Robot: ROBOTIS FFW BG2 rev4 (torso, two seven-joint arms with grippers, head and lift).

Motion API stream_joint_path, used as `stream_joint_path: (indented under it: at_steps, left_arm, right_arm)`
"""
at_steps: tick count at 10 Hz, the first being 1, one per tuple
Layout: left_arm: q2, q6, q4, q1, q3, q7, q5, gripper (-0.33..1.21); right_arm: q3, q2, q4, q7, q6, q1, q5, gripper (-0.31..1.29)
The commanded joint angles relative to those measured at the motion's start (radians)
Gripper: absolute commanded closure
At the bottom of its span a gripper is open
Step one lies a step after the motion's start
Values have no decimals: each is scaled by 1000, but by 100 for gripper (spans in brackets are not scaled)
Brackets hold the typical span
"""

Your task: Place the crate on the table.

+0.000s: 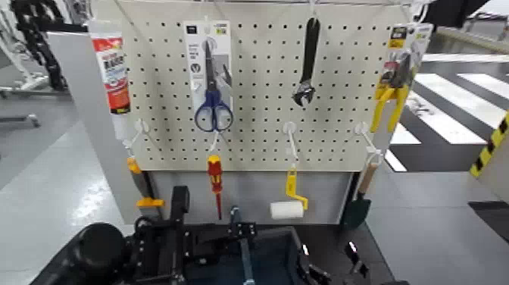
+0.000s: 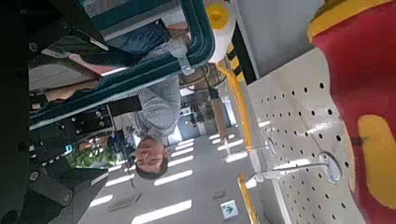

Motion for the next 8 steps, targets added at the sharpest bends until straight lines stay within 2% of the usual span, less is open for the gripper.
stream_joint_path:
  at_steps: [1,4,6,8]
  left_arm:
    - [-6,-1,-147,89,130,91,-55,32]
    - [-26,-8,-398,235,271,306,-121,32]
    - [-43,-89,-496,326,302,381,-219,32]
    - [-62,-200,-573,407,300,438,-388,32]
  right_arm:
    - [-1,0,-2,1,2,1,0,15]
    - [-6,0,-7,1,13,3,0,15]
    - [-9,-2,-11,1,14,6,0,15]
    - [-14,-2,-14,1,16,9,2,15]
